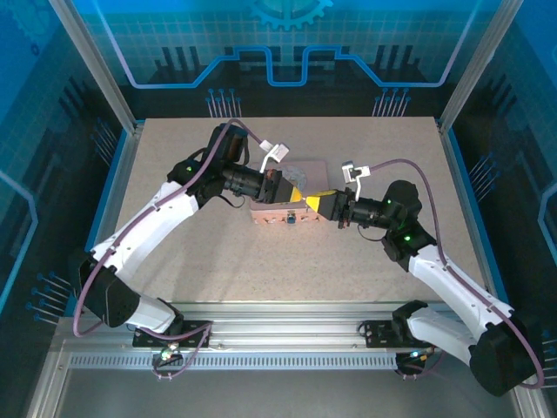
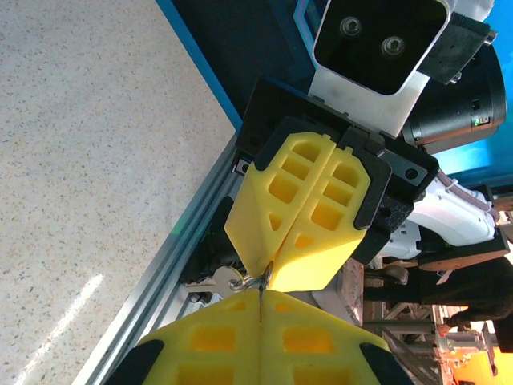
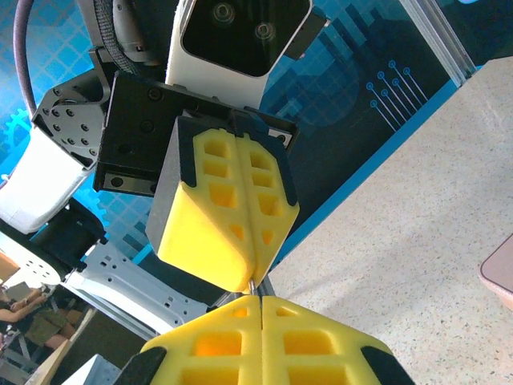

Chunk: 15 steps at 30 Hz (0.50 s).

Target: Unlock the padlock with the key

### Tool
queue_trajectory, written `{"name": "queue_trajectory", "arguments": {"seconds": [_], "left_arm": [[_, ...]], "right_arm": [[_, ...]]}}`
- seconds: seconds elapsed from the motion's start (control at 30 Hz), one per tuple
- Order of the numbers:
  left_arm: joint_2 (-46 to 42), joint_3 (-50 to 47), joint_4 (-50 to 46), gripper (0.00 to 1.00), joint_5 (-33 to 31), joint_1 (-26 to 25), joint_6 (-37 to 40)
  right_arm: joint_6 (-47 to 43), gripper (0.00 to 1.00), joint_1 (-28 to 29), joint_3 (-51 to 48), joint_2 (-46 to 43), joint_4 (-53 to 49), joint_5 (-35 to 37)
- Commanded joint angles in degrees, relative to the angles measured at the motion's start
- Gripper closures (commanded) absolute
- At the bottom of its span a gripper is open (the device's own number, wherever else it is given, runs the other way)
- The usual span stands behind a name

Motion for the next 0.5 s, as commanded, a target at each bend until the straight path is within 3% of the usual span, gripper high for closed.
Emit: {"name": "queue_trajectory", "arguments": {"seconds": [0.0, 0.07, 0.17, 0.37, 0.43, 0.47], "left_arm": [[-2.00, -0.72, 2.03, 0.78, 0.89, 0.05, -0.65], [-2.79, -1.15, 2.59, 0.48, -0.95, 0.15, -0.82], [-4.62, -2.61, 4.11, 0.28, -3.98, 0.83, -1.52], [-9.37, -7.57, 7.22, 0.15, -11.19, 2.01, -2.67], [-10.64, -9.39, 7.12, 0.02, -14.06, 2.01, -2.79], [-11.34, -10.59, 7.17, 0.01, -15.45, 2.01, -2.91]], "right_arm": [[-1.56, 1.00, 1.30, 1.46, -0.43, -1.11, 0.48], [-2.94, 1.00, 1.17, 1.71, -0.94, -3.95, 1.74], [-4.78, 1.00, 0.64, 1.71, -2.65, -7.61, 3.88], [-7.93, 1.00, -1.60, 2.04, -5.90, -16.38, 7.69], [-8.93, 1.00, -2.60, 2.22, -6.78, -19.23, 9.10], [-9.74, 1.00, -2.97, 2.36, -7.30, -21.16, 10.45]]}}
